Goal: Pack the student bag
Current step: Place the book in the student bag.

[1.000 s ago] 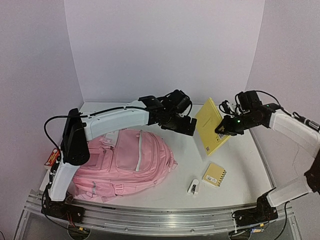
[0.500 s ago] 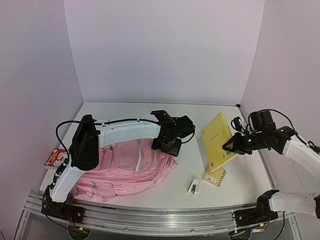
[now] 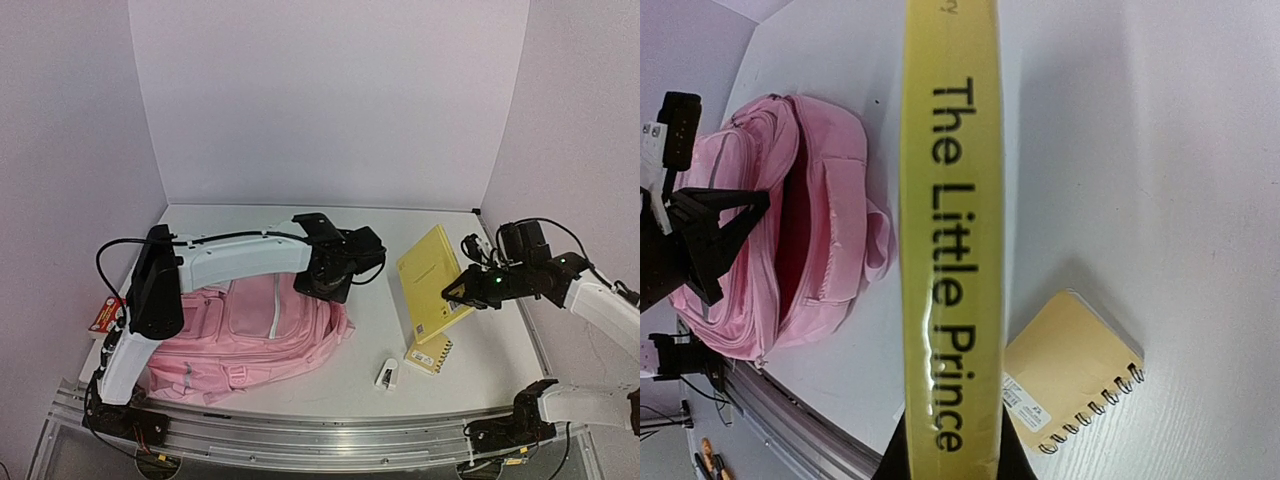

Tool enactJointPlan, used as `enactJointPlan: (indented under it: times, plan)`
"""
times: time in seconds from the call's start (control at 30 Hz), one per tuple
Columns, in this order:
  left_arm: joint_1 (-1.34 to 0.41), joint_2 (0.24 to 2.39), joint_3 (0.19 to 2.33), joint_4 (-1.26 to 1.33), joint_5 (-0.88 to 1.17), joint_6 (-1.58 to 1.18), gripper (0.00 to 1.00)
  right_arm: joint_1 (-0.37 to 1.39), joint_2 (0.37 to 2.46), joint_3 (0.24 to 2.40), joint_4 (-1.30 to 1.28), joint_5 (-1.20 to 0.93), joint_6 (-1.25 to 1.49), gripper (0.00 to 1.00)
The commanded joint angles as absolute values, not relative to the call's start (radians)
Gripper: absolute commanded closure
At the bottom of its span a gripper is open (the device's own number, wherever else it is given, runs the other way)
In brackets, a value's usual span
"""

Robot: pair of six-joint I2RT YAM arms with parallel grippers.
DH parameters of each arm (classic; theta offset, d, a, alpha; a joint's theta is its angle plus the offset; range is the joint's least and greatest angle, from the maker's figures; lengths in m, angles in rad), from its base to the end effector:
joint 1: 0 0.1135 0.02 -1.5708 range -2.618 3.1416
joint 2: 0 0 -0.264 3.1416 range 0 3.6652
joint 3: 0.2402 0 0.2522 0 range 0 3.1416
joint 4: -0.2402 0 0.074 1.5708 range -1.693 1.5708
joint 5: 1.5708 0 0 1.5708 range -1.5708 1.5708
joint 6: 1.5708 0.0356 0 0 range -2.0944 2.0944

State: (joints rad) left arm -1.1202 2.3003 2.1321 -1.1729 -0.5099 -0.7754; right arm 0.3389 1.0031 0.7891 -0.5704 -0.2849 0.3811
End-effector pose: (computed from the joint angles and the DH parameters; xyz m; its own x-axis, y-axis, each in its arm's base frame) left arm 0.2209 -0.4168 0.2261 -0.8189 0.2899 -0.4953 0.2297 0.9565 0.1800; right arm 0.1916 0.0782 0.2663 -0.8069 0.0941 -0.5832 -0.2225 0.8661 0.4476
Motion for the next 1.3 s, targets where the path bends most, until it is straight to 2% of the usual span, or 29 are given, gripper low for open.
enactJointPlan:
  times: [0.0, 0.13, 0.2, 0.63, 0.83, 0.97, 1.1, 1.17, 1.23, 1.27]
  plan:
    - [-1.117, 2.05, 2.06, -1.066, -0.593, -0.673, 1.0, 0.344, 1.021, 0.8, -0.303, -0.502, 0.474, 1.0]
    - [-1.117, 1.905, 2.007, -0.963, -0.559, -0.566, 1.0, 0.37, 1.105, 0.735, 0.125, -0.705, 0.746, 1.0]
    - [-1.117, 1.847, 2.003, -0.955, -0.551, -0.547, 1.0, 0.406, 1.17, 0.731, 0.281, -0.734, 0.846, 1.0]
    - [-1.115, 1.743, 1.942, -0.931, -0.531, -0.573, 1.0, 0.734, 1.658, 0.977, 0.636, -0.669, 1.038, 1.0]
    - [-1.115, 1.756, 1.935, -0.892, -0.515, -0.569, 1.0, 0.839, 1.793, 1.04, 0.638, -0.409, 1.075, 1.0]
    - [-1.115, 1.771, 1.946, -0.881, -0.496, -0.563, 1.0, 0.911, 1.922, 1.137, 0.637, -0.337, 1.112, 0.99]
    - [-1.115, 1.778, 1.945, -0.866, -0.486, -0.565, 1.0, 0.97, 2.013, 1.223, 0.627, -0.34, 1.119, 0.86]
    - [-1.115, 1.778, 1.937, -0.861, -0.49, -0.571, 1.0, 0.995, 2.006, 1.234, 0.573, -0.338, 1.083, 0.71]
    - [-1.115, 1.772, 1.932, -0.855, -0.495, -0.574, 1.0, 1.011, 1.966, 1.219, 0.475, -0.289, 1.008, 0.48]
    - [-1.115, 1.769, 1.926, -0.849, -0.496, -0.573, 1.0, 1.016, 1.938, 1.2, 0.441, -0.251, 0.971, 0.43]
